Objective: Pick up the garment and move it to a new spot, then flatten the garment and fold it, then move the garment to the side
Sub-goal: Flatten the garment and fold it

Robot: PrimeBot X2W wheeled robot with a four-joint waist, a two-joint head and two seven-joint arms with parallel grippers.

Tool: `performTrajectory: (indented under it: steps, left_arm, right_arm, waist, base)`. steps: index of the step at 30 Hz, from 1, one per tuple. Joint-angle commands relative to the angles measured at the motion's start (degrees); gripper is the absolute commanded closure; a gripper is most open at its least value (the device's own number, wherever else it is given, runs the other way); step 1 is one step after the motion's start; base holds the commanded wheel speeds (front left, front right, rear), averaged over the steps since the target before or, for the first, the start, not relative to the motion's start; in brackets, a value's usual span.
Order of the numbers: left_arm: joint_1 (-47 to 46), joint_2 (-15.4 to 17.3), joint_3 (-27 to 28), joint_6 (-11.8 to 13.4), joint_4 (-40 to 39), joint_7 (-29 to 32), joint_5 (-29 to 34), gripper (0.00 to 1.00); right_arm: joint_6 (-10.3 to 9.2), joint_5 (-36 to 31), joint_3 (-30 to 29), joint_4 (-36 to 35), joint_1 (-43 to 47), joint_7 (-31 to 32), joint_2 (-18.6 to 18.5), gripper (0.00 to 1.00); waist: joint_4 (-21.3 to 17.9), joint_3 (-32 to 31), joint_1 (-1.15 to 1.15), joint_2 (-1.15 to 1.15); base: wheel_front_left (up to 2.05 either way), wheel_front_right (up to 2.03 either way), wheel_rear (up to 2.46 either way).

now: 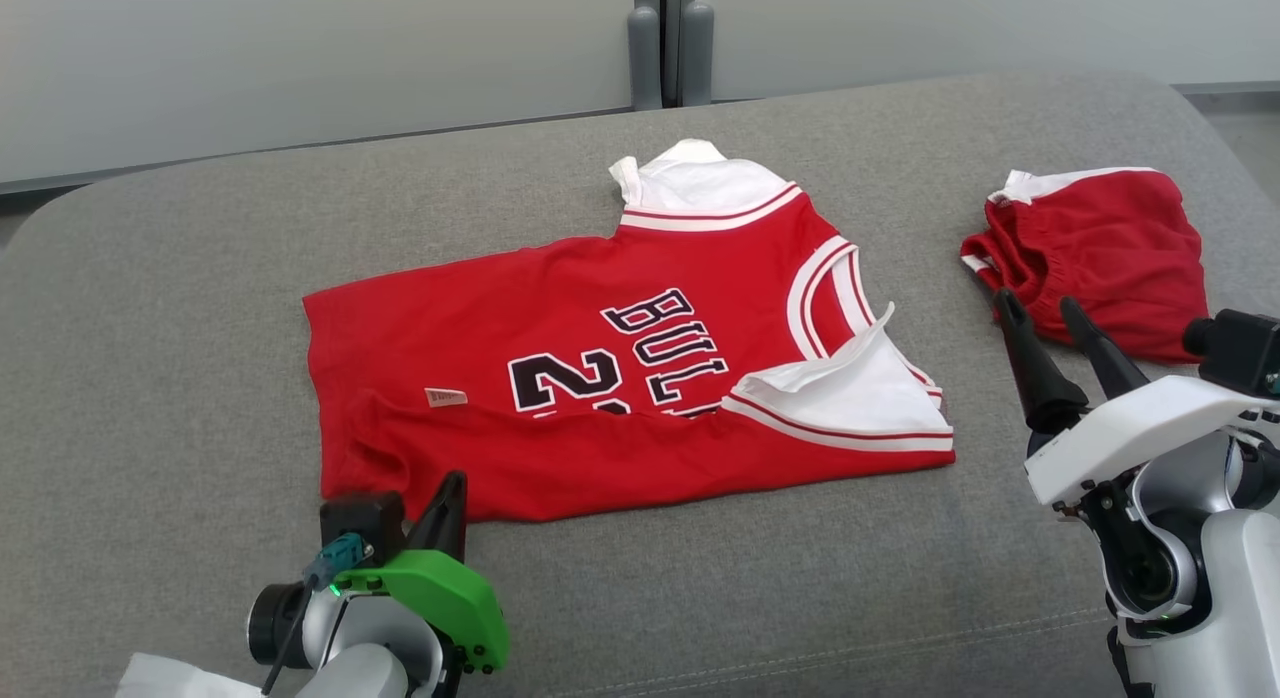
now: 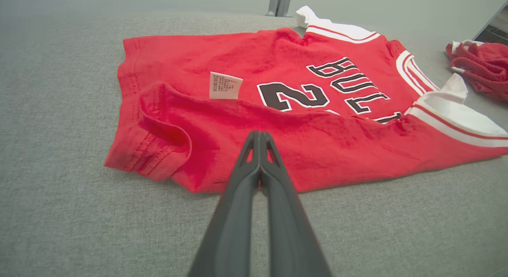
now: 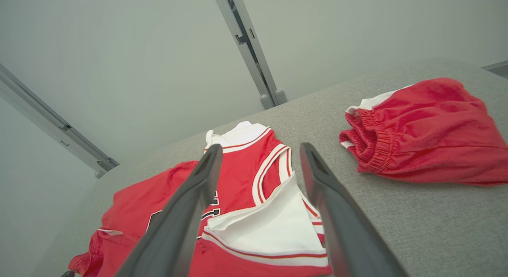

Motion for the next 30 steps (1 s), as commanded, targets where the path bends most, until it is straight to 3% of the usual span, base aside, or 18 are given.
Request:
performTrajectory:
  steps: [1, 14, 30]
  left_arm:
    - [-1.1, -0.3, 0.1, -0.3, 1.0, -0.3, 0.0, 1.0]
    - [-8.4, -3.8, 2.0, -2.5, 21.8, -4.4, 0.0, 1.0]
    - [-11.3, -2.2, 6.5, -3.2, 30.9, -6.3, 1.7, 1.0]
  right_arm:
    - [0.0, 0.4, 0.0, -0.4, 0.0, -0.1, 0.0, 0.0]
    - [0.0, 1.0, -0.5, -3.6, -2.6, 0.6, -0.7, 0.0]
    - [0.0, 1.2, 0.5, -2.2, -3.5, -0.2, 0.0, 0.0]
  waist:
    - [-0.5, 0.6, 0.0, 0.0]
    - [-2.8, 5.8, 0.0, 0.0]
    - [-1.1, 6.5, 0.0, 0.0]
  base:
    - [0.0, 0.0, 0.0]
    - [0.0, 0.0, 0.0]
    - [0.0, 0.0, 0.0]
